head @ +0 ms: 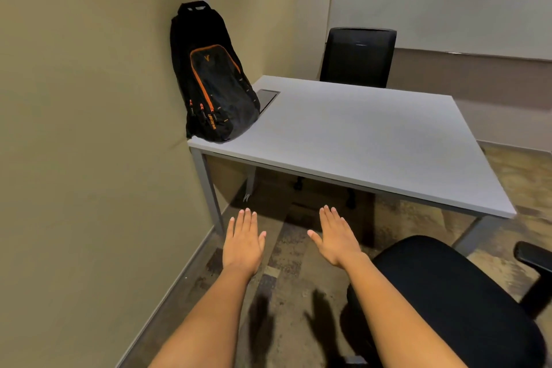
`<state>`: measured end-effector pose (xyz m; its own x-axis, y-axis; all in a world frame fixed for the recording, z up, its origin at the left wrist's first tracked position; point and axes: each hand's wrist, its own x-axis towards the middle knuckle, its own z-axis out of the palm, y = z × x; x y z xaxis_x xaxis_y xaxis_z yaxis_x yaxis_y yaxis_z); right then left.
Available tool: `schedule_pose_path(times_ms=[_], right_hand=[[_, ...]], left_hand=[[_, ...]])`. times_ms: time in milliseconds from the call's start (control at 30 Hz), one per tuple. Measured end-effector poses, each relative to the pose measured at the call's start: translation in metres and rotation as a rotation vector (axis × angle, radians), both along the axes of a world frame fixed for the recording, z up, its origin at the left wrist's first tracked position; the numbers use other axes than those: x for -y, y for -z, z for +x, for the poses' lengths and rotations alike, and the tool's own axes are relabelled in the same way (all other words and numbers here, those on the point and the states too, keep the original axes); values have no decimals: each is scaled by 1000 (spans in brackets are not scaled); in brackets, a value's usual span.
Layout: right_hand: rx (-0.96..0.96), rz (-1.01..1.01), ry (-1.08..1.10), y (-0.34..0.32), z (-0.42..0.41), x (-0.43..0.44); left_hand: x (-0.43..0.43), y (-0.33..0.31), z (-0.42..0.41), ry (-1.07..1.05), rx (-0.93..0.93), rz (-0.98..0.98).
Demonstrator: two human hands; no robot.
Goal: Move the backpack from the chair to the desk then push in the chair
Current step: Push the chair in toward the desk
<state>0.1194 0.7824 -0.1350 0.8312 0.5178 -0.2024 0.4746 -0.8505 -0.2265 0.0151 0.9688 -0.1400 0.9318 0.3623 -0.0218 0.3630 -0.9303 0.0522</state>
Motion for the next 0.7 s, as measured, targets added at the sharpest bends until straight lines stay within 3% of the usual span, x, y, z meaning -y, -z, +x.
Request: schedule_pose_path(times_ms=[700], right_hand=[[18,-18,-221,-19,-8,206]], left_hand=[[251,-12,-50,-221,56,-21]])
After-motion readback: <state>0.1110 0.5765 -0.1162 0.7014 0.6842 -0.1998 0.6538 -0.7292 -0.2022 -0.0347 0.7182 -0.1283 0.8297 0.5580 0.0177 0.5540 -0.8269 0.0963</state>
